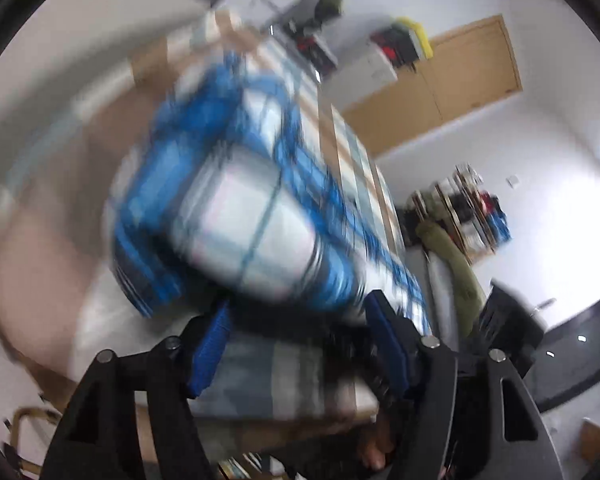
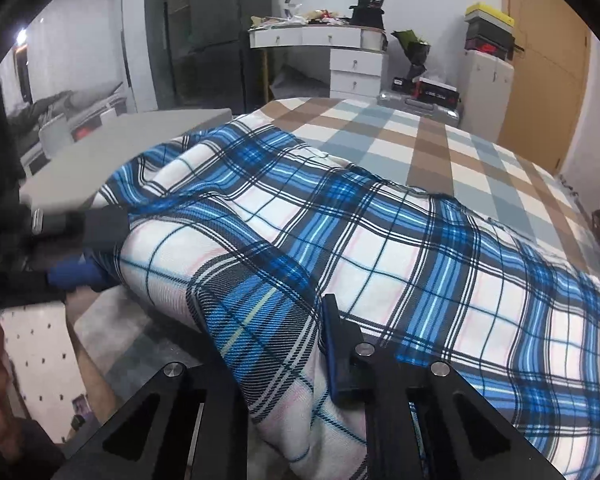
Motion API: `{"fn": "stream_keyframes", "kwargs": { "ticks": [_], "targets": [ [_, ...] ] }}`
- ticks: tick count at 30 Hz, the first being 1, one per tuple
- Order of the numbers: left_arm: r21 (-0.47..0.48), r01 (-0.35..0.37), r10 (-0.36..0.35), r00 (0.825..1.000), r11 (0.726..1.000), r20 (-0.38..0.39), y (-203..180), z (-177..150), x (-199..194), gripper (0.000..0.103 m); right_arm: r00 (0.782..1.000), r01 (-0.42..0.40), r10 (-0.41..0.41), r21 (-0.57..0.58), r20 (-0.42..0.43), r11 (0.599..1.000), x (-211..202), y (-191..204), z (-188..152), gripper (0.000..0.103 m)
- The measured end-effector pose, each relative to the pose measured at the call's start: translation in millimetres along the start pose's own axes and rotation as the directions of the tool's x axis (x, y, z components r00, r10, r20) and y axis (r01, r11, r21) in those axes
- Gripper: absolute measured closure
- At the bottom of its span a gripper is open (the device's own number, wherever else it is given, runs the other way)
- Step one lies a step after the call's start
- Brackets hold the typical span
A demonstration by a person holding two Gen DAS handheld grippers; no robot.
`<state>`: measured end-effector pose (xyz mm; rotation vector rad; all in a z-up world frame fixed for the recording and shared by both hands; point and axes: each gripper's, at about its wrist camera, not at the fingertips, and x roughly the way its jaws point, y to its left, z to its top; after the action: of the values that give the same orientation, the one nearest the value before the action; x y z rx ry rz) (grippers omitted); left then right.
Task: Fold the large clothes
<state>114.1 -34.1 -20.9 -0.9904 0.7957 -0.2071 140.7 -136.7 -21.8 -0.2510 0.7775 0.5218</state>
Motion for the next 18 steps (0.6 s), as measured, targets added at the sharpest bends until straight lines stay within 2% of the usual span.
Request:
{"fn": "stream_keyframes", "kwargs": {
  "ticks": [2, 4, 9, 12, 18],
  "targets": [
    [-0.047, 0.025, -0.026, 0.999, 0.999, -0.039, 4, -1, 13, 0.04, 1.0, -0.016, 0.016, 0.012, 0.004, 1.0, -3, -2, 0, 0.09],
    [-0.061, 0.063, -0.063, 0.998, 0.996, -0.004, 3, 1, 17, 0.04, 0.999, -0.036, 0.036, 0.021, 0.005, 0.999, -6, -2, -2, 0.091],
    [-0.117, 0.041, -0.034, 0.998, 0.992, 0.059, 0, 11, 26, 0.04, 0.996, -0.095, 0.095, 0.017, 0.0, 0.995, -12, -1, -9, 0.091],
    [-0.147, 0.052, -0.042, 0.997, 0.988, 0.072, 1, 12, 25, 0.04, 0.994, -0.11, 0.11, 0.033, -0.005, 0.993, -12, -2, -9, 0.091],
    [-0.059, 0.023, -0.022, 0.999, 0.998, 0.025, 9, 13, 0, 0.04, 0.994, -0.108, 0.109, 0.043, -0.01, 0.993, -12, -2, -10, 0.091]
  ]
}}
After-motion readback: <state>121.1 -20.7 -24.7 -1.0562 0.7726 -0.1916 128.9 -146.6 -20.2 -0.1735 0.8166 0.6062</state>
